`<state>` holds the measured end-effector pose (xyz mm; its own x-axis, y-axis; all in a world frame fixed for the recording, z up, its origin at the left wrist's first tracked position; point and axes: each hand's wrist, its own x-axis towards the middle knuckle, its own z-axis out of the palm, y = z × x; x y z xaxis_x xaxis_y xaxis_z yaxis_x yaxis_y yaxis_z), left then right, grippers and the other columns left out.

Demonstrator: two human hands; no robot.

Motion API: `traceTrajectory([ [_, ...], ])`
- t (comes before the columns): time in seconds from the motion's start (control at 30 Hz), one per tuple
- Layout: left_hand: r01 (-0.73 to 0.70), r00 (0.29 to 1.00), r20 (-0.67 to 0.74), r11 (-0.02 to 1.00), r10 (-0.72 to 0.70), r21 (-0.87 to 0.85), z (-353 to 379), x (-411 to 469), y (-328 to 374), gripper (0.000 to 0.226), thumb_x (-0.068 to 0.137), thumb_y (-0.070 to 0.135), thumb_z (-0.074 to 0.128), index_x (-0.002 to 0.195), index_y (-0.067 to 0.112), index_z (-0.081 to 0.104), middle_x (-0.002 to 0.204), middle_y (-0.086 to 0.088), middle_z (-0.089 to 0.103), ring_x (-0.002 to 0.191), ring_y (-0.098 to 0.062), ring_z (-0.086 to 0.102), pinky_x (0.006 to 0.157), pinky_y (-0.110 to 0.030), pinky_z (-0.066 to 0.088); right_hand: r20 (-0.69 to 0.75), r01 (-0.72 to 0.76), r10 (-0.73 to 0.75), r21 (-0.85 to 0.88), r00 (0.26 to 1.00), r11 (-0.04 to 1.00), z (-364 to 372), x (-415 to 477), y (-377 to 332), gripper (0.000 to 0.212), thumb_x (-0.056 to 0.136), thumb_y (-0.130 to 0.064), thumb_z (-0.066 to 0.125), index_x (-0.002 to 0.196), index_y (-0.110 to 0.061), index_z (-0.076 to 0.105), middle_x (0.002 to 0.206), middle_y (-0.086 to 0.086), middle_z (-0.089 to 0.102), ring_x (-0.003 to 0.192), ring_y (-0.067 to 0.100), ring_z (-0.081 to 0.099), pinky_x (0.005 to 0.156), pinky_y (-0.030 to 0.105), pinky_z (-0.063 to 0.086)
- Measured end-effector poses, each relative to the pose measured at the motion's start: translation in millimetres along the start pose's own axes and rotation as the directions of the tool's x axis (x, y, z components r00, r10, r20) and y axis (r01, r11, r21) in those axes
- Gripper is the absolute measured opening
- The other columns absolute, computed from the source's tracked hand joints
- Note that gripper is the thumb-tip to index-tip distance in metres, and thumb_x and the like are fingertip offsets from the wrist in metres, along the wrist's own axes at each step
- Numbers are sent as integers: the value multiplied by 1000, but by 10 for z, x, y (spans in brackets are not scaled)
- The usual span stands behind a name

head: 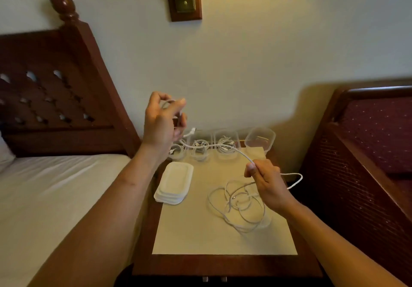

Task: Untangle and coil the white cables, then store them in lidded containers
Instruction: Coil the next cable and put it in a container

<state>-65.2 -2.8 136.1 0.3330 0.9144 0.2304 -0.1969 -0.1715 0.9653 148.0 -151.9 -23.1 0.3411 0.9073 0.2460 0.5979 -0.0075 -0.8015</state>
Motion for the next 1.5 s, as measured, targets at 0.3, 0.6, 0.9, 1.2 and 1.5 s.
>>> traceTrajectory([
  [0.3,-402,839,542,616,-47,677,257,-416,-474,18,100,46,61,101,33,75,102,9,71,94,-11,64,83,-36,52,-16,225,-226,-28,974,974,-140,74,-458,43,106,-60,31,77,-35,48,72,-9,52,72,16,49,65,39,39],
  [0.6,-364,922,-32,892,386,268,104,-337,254,15,100,22,65,87,18,71,64,14,58,56,-10,45,54,-27,37,-12,-67,66,-287,998,956,-218,-68,83,33,110,-24,39,85,-36,55,95,-13,64,100,11,51,95,38,28],
  [0.9,-66,997,78,765,20,641,49,-583,-356,17,77,26,82,76,22,65,63,8,62,60,-12,57,59,-31,48,-133,-102,134,222,982,970,-330,234,-398,28,109,-24,48,97,-16,72,80,8,71,73,21,66,68,34,54],
  [1.2,-17,916,317,764,-248,645,409,-464,-902,33,80,58,80,95,28,77,51,0,48,46,-12,44,60,-35,40,-184,-53,150,447,972,893,-426,512,-1103,24,105,-21,58,108,-2,73,82,15,64,73,33,72,68,41,64],
  [1.5,196,969,100,947,-227,253,487,-182,-659,39,101,45,63,84,15,82,61,-5,54,44,-13,37,41,-24,27,38,-192,188,139,981,972,191,-145,-628,45,95,-46,68,135,-26,59,121,-9,62,108,10,60,87,24,49],
])
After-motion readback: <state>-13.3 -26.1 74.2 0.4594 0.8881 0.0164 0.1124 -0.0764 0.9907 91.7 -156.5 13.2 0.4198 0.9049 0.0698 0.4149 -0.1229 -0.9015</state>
